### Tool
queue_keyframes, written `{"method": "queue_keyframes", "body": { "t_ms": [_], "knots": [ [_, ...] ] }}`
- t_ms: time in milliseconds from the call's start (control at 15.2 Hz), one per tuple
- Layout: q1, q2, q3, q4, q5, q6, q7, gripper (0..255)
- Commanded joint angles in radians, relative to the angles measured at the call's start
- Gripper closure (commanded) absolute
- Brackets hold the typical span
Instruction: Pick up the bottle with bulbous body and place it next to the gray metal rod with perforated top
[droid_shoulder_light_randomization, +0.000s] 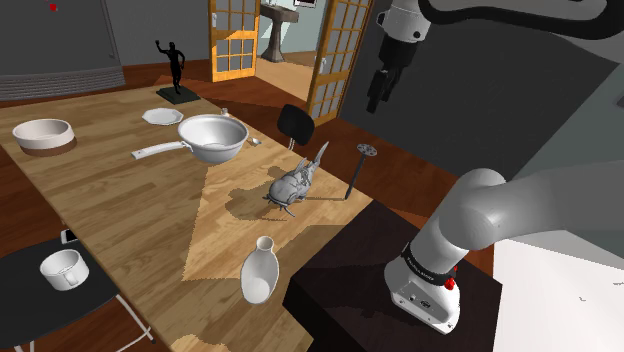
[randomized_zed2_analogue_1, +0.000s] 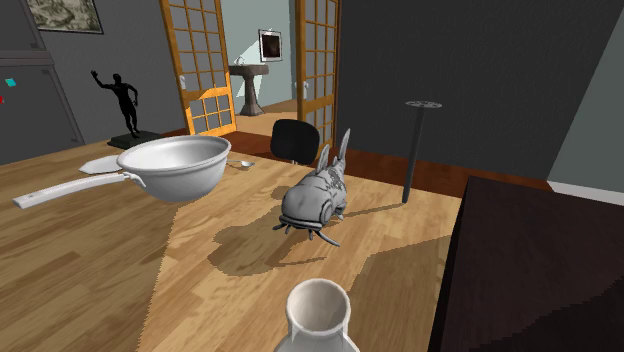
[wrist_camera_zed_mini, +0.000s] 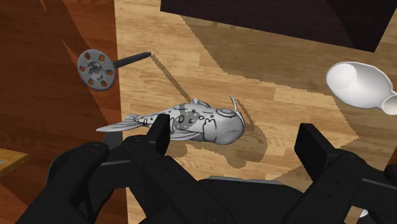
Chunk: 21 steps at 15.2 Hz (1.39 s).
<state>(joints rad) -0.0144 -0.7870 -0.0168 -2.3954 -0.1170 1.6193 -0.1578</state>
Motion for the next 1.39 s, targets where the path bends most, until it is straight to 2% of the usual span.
{"method": "queue_keyframes", "body": {
  "t_ms": [0,660,1320],
  "knots": [
    [0.0,0.0,0.0,0.0,0.0,0.0,0.0,0],
    [0.079,0.055,0.14,-0.198,0.123,0.227,0.176,0],
    [0.16,0.267,0.301,-0.277,0.234,0.508,0.35,0]
  ]
}}
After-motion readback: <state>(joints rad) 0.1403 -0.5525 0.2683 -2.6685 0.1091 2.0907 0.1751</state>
